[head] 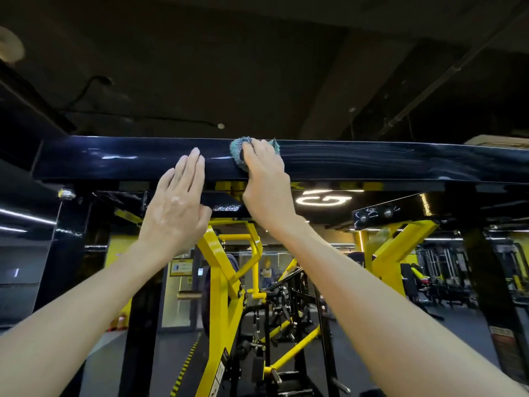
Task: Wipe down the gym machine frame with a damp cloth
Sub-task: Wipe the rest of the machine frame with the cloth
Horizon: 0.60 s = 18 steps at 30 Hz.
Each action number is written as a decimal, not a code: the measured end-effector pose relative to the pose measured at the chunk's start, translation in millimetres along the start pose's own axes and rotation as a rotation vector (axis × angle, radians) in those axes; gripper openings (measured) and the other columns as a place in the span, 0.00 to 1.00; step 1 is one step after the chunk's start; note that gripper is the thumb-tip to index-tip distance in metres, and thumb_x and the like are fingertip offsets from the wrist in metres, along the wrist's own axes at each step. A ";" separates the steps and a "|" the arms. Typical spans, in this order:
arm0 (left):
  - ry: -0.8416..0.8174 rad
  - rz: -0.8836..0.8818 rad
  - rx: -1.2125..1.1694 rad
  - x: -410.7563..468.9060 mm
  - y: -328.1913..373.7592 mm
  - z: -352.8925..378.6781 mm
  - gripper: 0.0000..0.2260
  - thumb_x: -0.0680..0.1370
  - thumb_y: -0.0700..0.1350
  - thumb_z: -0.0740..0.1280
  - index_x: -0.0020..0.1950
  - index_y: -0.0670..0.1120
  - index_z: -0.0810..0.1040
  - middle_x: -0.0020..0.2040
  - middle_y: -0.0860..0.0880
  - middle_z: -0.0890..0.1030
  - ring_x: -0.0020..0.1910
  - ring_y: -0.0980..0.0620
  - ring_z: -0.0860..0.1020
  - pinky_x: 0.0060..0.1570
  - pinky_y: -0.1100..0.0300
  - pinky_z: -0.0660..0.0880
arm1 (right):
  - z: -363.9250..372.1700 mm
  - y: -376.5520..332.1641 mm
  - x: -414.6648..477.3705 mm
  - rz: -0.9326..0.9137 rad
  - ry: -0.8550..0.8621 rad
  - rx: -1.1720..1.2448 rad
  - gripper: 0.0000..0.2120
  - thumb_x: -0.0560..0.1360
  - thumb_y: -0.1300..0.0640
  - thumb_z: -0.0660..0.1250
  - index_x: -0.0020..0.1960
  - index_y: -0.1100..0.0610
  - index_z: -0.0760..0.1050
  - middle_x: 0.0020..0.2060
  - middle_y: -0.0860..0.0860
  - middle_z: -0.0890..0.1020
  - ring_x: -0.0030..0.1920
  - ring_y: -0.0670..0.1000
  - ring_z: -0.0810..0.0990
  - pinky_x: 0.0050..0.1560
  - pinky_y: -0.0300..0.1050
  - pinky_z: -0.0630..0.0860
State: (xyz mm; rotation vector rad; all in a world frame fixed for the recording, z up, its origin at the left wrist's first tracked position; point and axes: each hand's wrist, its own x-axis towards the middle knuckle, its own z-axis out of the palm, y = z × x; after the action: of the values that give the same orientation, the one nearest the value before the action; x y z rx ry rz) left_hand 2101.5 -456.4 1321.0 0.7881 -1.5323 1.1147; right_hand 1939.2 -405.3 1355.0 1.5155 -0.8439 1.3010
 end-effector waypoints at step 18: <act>0.038 0.017 -0.036 -26.9 -72.6 -4.4 0.31 0.76 0.43 0.57 0.78 0.35 0.57 0.79 0.36 0.58 0.78 0.39 0.58 0.75 0.47 0.56 | 8.7 -11.2 3.4 0.222 0.237 -0.196 0.17 0.76 0.67 0.62 0.65 0.64 0.70 0.63 0.58 0.73 0.63 0.57 0.73 0.63 0.54 0.73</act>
State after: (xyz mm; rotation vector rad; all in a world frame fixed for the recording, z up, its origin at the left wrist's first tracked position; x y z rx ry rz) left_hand 2175.1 -479.6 1313.5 0.7273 -1.5254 1.1059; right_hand 1953.2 -409.7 1355.9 1.1137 -0.9729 1.4789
